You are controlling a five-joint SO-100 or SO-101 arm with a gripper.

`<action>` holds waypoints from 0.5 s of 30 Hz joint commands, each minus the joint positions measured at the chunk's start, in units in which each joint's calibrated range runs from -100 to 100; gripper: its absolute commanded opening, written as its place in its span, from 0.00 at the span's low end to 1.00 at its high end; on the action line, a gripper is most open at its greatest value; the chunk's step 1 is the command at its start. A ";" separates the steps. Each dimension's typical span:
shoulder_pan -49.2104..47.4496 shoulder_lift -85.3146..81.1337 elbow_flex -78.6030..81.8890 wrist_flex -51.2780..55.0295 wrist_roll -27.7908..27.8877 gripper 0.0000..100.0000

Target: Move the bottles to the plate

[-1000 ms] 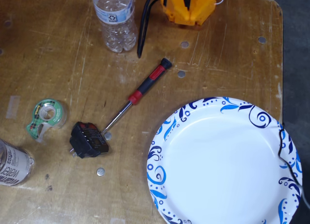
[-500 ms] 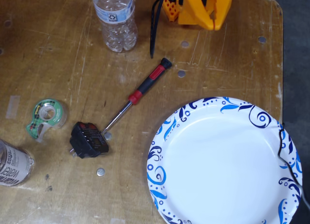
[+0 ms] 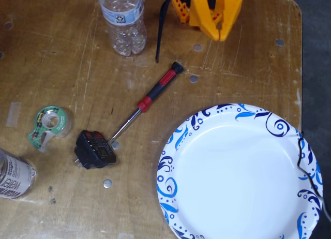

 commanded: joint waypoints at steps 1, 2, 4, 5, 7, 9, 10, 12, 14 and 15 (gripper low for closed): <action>0.49 -0.50 -0.57 0.09 0.01 0.02; 0.49 -0.50 -0.57 0.09 0.01 0.02; 0.49 -0.50 -0.66 0.09 -0.05 0.02; 0.49 -0.50 -0.66 0.09 -0.05 0.02; 0.49 -0.50 -0.93 0.09 0.16 0.02; 0.49 -0.41 -1.29 0.09 0.22 0.02; 0.49 -0.33 -1.47 0.09 0.22 0.02; 0.60 -0.33 -1.56 0.09 0.16 0.02; 0.60 -0.24 -1.56 0.09 0.22 0.02; 0.60 0.01 -1.56 0.09 0.01 0.02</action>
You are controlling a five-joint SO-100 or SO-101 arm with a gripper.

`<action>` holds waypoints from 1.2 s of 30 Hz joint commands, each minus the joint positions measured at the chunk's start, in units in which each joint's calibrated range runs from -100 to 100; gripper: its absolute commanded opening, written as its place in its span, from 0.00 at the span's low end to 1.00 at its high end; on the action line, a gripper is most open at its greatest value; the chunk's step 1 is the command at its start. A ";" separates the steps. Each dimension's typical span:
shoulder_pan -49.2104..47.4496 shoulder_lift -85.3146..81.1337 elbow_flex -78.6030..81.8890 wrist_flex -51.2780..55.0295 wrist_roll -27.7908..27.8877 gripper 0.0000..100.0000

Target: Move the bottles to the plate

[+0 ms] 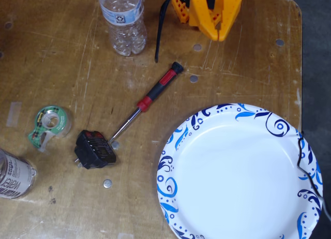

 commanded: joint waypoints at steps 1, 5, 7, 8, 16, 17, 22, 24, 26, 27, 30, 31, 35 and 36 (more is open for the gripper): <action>0.69 0.18 -1.92 0.09 -0.05 0.02; 1.01 0.26 -2.73 1.22 -0.05 0.02; 2.95 0.26 -4.54 3.57 -0.05 0.02; 3.60 0.26 -5.71 5.23 -0.05 0.02; 6.51 6.08 -12.82 9.23 -0.10 0.10; 6.51 7.85 -14.27 9.23 -0.10 0.11; 5.86 17.21 -21.92 9.75 -0.20 0.16; 5.97 19.99 -23.91 10.01 -0.20 0.17; 6.19 22.02 -24.99 9.58 -1.30 0.17; 6.29 23.11 -25.53 9.23 -1.92 0.17; 6.40 25.98 -28.32 9.23 -2.50 0.16; 6.51 26.91 -29.22 9.23 -2.39 0.16; 6.62 28.76 -31.38 10.19 -2.29 0.17; 6.62 28.76 -31.38 10.19 -2.50 0.17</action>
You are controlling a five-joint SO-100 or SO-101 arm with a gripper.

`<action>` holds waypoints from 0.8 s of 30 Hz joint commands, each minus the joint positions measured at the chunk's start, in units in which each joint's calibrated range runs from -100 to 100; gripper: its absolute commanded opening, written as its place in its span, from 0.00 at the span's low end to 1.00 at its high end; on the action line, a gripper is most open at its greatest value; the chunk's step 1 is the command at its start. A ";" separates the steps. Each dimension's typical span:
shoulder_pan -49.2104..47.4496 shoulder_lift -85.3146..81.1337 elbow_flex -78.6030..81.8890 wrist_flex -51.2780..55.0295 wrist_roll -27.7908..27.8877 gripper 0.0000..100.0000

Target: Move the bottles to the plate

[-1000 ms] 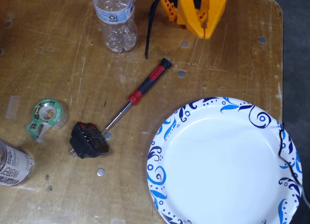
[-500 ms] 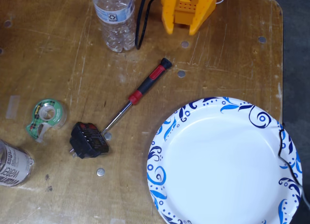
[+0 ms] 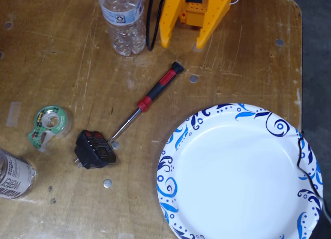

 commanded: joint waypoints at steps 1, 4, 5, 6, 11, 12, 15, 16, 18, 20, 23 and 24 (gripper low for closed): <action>-0.04 0.49 -2.97 0.15 -0.41 0.17; -0.04 0.57 -4.23 1.63 -0.41 0.17; -0.04 0.91 -5.13 2.50 -0.41 0.17; -0.04 1.16 -6.21 3.19 -0.41 0.17; 3.52 2.93 -8.46 4.41 -0.36 0.17; 3.74 3.69 -8.55 3.98 -0.36 0.17; 4.60 5.97 -9.36 3.72 -0.41 0.17; 4.82 6.81 -9.72 3.80 -0.41 0.17; 4.82 7.91 -10.44 3.89 -0.41 0.17; 4.82 8.33 -11.07 3.98 -0.41 0.17; 4.92 8.33 -11.52 4.59 -0.41 0.17; 4.92 8.25 -11.70 5.28 -0.41 0.17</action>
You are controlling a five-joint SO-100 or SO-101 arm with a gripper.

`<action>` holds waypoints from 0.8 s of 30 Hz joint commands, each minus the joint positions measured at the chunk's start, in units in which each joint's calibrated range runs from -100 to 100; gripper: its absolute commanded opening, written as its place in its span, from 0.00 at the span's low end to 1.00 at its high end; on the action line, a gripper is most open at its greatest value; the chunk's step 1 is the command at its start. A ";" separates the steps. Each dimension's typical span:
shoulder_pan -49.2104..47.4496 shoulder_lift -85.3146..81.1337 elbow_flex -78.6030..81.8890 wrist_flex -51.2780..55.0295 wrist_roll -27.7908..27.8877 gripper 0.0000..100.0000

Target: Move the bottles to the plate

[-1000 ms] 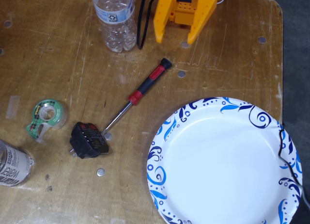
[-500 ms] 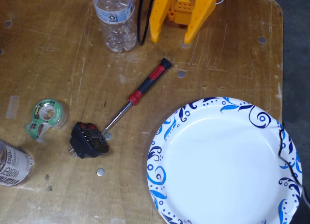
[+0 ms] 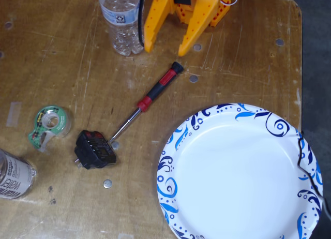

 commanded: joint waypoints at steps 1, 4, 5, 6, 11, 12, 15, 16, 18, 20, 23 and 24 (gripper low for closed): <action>0.55 -0.40 -3.34 2.42 -0.10 0.17; 0.55 -4.11 -5.41 9.91 -0.67 0.17; 0.66 -5.79 -6.40 12.61 -1.25 0.17; 0.76 -7.48 -7.67 15.30 -1.61 0.17; 6.26 -14.06 -16.40 30.27 -1.35 0.17; 6.91 -14.90 -18.75 33.58 -1.35 0.17; 9.07 -16.75 -25.50 43.59 -1.35 0.17; 10.79 -17.09 -27.85 46.64 -1.35 0.17; 14.35 -17.68 -32.17 52.38 -1.30 0.17; 18.01 -18.02 -35.77 57.86 -1.20 0.17; 22.22 -18.10 -39.47 63.87 1.05 0.17; 23.51 -18.19 -40.55 65.61 1.78 0.17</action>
